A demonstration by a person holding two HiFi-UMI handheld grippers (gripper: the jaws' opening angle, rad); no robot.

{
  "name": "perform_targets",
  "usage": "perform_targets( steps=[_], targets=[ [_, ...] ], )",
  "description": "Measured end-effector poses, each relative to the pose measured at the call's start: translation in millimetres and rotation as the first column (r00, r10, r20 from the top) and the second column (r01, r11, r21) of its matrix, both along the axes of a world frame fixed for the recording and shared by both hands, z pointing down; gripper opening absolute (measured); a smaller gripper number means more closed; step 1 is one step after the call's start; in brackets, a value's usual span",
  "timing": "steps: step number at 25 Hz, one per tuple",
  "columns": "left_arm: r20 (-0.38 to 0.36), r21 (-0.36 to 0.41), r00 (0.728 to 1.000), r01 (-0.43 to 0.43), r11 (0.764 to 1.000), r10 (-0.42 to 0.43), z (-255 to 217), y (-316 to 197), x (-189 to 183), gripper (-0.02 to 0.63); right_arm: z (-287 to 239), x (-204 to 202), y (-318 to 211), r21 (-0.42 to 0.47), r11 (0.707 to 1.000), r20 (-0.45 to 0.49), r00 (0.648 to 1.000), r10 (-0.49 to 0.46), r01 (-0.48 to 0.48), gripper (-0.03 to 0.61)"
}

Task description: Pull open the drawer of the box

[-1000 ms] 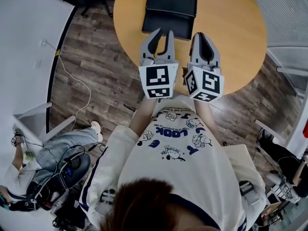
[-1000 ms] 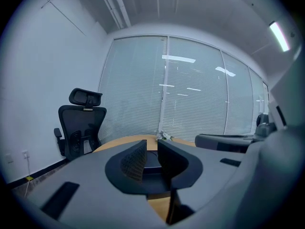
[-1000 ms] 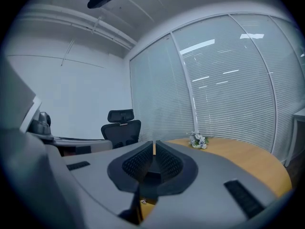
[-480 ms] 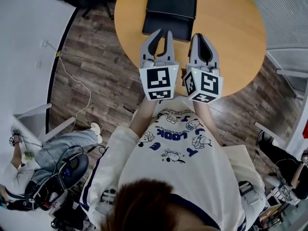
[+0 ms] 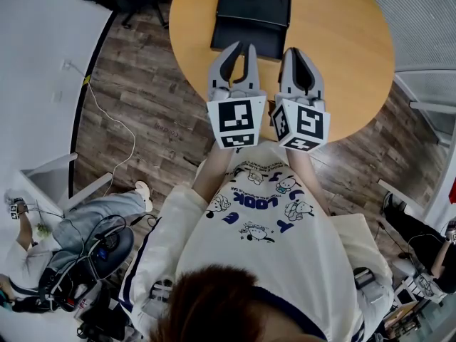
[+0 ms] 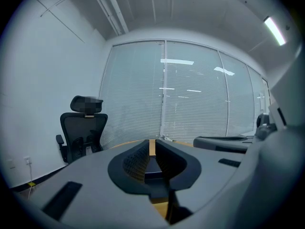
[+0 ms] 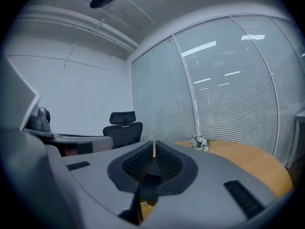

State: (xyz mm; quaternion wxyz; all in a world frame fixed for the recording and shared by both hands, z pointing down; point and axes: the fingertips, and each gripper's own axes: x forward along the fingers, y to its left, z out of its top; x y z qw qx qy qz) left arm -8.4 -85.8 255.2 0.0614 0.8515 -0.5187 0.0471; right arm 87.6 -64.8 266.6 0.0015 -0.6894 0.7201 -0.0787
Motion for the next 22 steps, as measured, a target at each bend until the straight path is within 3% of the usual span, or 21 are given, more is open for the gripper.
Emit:
perform_targets(
  steps=[22],
  targets=[
    [0.006,0.006,1.0,-0.014,1.0,0.013,-6.6,-4.6,-3.8,0.049,-1.4,-4.6,-5.8,-0.005,1.0,0.007,1.0,0.009,-0.009,0.037]
  ],
)
